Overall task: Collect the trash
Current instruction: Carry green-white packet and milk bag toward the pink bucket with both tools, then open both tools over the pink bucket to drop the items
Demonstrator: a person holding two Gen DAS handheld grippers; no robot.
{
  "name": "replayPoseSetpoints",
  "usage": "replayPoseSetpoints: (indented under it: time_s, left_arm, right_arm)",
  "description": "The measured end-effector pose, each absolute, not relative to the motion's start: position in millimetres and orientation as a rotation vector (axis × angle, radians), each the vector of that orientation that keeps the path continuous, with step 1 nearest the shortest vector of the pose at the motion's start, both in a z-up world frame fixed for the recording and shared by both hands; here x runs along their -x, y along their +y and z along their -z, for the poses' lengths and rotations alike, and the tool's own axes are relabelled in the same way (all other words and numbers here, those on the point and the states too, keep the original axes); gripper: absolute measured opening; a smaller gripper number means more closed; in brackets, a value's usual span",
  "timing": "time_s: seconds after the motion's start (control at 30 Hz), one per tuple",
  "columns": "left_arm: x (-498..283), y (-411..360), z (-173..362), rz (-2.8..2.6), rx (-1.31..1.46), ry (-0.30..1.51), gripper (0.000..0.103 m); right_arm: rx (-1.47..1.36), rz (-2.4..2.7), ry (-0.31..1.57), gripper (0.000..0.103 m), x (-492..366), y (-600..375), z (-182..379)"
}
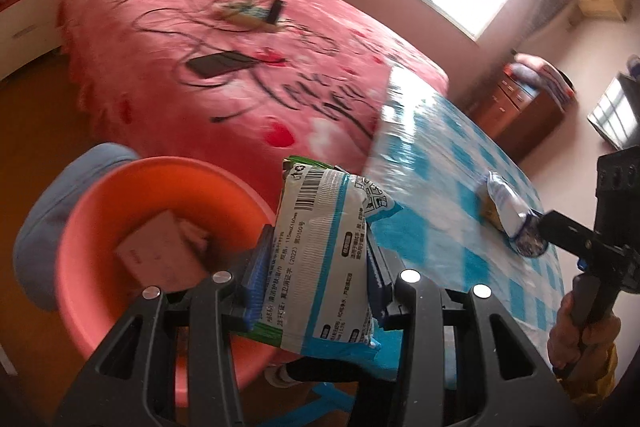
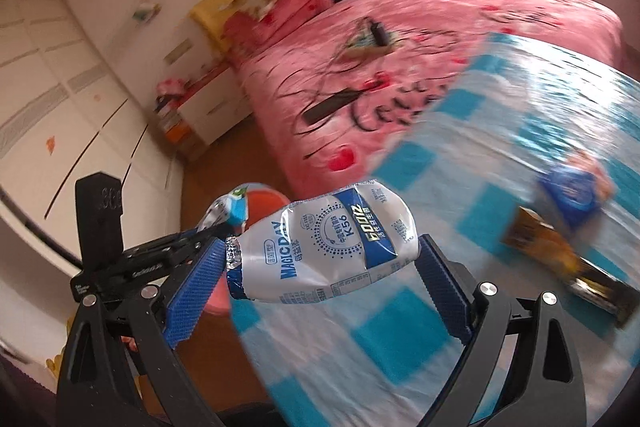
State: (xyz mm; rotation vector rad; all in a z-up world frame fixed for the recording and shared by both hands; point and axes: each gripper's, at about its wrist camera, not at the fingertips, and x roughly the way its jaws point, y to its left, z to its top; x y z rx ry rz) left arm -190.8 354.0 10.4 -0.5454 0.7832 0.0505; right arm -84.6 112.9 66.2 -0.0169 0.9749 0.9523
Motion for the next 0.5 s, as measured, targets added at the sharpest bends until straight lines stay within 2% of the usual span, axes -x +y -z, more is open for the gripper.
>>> replayPoseSetpoints:
  time_s: [0.5]
  left_arm:
    - [219,427,30,-0.222,0.667,0.803,0.043]
  right_arm:
    - [0.239,-1.135,1.017,0.094,119,242,-33]
